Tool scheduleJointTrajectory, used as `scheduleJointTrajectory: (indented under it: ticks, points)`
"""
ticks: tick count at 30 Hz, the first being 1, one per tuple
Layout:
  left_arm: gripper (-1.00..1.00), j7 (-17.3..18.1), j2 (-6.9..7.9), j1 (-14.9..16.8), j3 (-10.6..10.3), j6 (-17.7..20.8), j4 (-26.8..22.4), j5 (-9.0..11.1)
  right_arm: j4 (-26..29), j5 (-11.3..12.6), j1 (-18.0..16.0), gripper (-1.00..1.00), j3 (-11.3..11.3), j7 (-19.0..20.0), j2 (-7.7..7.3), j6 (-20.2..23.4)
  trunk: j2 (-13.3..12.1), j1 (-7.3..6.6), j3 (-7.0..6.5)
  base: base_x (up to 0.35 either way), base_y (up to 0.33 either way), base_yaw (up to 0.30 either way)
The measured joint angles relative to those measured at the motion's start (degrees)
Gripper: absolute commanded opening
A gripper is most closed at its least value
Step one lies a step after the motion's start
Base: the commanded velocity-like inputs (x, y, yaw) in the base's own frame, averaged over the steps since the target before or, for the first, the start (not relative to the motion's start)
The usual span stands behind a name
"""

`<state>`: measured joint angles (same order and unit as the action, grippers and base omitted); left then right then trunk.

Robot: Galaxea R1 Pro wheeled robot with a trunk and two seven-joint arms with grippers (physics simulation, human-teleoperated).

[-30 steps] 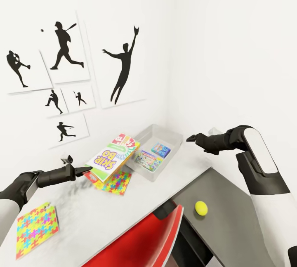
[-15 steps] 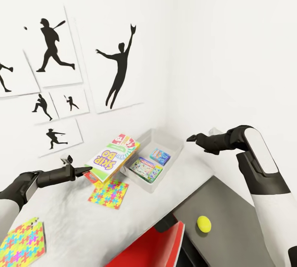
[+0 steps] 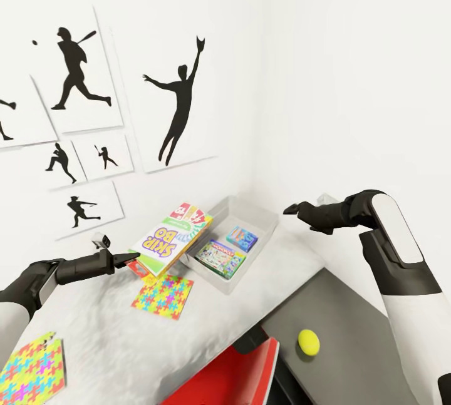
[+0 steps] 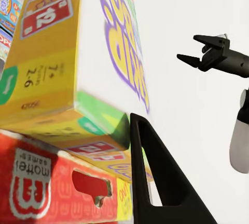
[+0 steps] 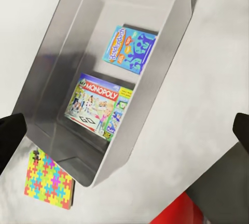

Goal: Put all the toys in the child's room - the three board games (two on the bed and one on the table), the two jigsaw puzzles on the table, and the tennis ball on the table - inside the toy box on the table in the child's room.

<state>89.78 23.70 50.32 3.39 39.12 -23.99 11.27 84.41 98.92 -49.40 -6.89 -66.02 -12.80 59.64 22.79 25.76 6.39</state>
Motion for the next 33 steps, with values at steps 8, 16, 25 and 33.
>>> scheduleJointTrajectory:
  ticks: [8, 16, 25, 33]
  points:
    - [-1.00, 0.00, 0.02, 0.00, 0.01, 0.00, 0.00, -0.01, -0.11, 0.02, 0.00, 1.00, 0.00, 0.01, 0.04, -0.01, -0.01, -0.01, 0.00, -0.013, 0.000, 0.000]
    - [-1.00, 0.00, 0.02, 0.00, 0.07, 0.00, 0.00, -0.01, -0.15, -0.01, 0.00, 1.00, 0.00, 0.05, -0.17, 0.00, -0.01, -0.01, 0.00, 0.000, 0.000, 0.000]
    - [-1.00, 0.00, 0.03, 0.20, 0.34, 0.49, -0.16, -0.01, 0.10, -0.06, 0.07, 1.00, 0.08, 0.07, -0.28, -0.05, 0.00, -0.01, 0.00, 0.000, 0.000, 0.000]
    - [-1.00, -4.60, -0.78, 2.16, 0.43, 8.61, -3.38, -0.24, 0.33, -0.13, 0.09, 1.00, 0.09, 0.07, -0.17, -0.09, -0.01, -0.01, 0.00, 0.000, 0.000, 0.000]
